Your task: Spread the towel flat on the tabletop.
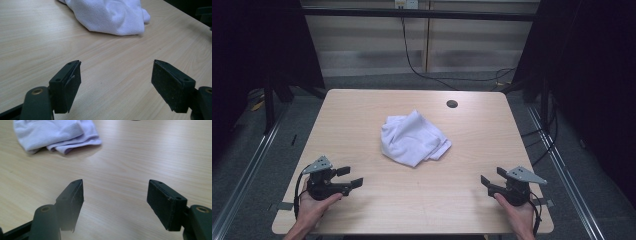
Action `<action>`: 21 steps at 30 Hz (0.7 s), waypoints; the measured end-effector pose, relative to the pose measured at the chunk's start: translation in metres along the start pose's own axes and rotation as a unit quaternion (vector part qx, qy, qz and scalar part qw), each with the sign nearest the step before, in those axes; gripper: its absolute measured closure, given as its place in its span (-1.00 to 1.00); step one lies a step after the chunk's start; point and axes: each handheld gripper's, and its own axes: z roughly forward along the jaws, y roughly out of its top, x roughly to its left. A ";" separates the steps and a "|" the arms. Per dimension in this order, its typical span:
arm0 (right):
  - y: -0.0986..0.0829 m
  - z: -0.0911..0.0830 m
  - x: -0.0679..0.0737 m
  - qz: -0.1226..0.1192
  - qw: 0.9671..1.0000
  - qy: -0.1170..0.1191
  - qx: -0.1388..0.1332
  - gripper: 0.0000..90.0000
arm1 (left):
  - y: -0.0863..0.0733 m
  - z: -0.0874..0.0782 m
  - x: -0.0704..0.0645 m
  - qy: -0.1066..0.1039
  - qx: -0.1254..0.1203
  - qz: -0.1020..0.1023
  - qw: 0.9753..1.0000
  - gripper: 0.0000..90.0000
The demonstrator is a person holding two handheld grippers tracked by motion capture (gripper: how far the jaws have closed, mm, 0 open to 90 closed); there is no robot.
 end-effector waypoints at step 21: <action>0.005 -0.006 0.016 0.019 0.997 0.068 0.006 -0.31 | 0.081 0.067 -0.001 -0.021 0.012 0.053 0.998 -0.15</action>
